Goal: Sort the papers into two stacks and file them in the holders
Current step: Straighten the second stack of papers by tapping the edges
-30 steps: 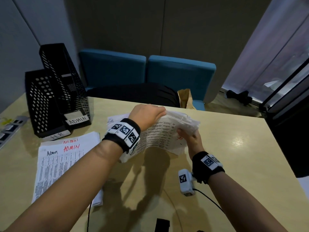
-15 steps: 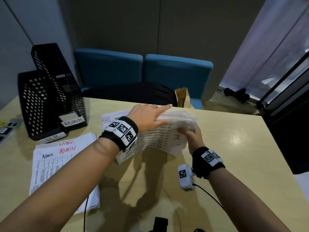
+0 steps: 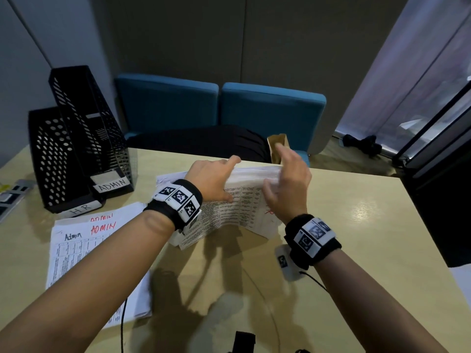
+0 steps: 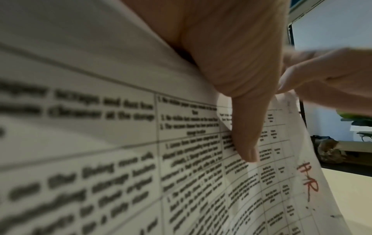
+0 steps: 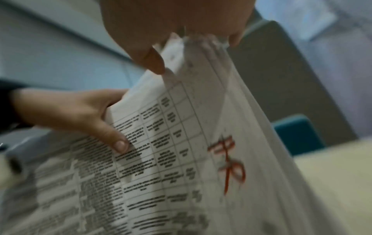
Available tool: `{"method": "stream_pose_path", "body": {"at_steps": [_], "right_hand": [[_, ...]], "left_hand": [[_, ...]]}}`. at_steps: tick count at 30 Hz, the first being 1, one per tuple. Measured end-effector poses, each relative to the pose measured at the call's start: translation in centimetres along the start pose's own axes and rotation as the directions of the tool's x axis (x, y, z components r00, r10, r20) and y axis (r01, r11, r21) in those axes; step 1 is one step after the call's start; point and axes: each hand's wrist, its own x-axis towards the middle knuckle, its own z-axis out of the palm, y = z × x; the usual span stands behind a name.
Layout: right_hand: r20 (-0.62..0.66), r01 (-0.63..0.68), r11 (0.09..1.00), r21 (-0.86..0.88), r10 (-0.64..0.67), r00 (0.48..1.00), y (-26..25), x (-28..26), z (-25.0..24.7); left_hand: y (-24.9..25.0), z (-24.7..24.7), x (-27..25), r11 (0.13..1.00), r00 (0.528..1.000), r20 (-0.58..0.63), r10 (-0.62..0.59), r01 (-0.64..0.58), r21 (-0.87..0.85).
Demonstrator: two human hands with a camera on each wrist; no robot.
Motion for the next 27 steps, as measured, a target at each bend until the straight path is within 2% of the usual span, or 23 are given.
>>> {"method": "stream_pose_path", "body": {"at_steps": [2,3,4,7,11,14,21,27], "right_hand": [[0.135,0.283,0.919,-0.275,-0.254,0.958,-1.0,0.5,0.0],[0.187,0.354,0.871,-0.341,-0.306,0.934,-1.3,0.5,0.1],[0.214,0.371,0.844,-0.386,-0.310,0.926,-1.4,0.4,0.3],[0.177,0.310,0.847,-0.432,-0.257,0.950,-1.5,0.2,0.2],[0.049,0.379,0.819,-0.432,-0.398,0.916,-1.6,0.1,-0.2],[0.012,0.317,0.835,-0.449,-0.349,0.937,-1.9,0.5,-0.2],[0.097,0.347,0.781,-0.520,-0.350,0.932,-1.4,1.9,-0.9],[0.075,0.306,0.850,-0.429,-0.303,0.950,-1.0,2.2,-1.5]], "left_hand": [[-0.2,0.0,0.1,1.000,1.000,0.001,-0.015,0.015,0.003],[-0.3,0.0,0.1,1.000,1.000,0.002,-0.025,0.025,0.001],[-0.4,0.0,0.1,0.999,0.999,0.004,-0.035,0.035,-0.003],[-1.2,0.0,0.0,0.998,0.998,0.006,-0.057,0.057,-0.002],[-2.0,0.2,-0.3,0.997,0.996,0.017,-0.082,0.082,0.004],[-2.0,0.3,-0.4,0.997,0.997,0.020,-0.076,0.076,0.015],[-2.1,0.2,-0.5,0.998,0.998,0.018,-0.067,0.066,0.009],[-2.1,0.2,-0.4,0.998,0.998,0.023,-0.064,0.063,0.015]]}}
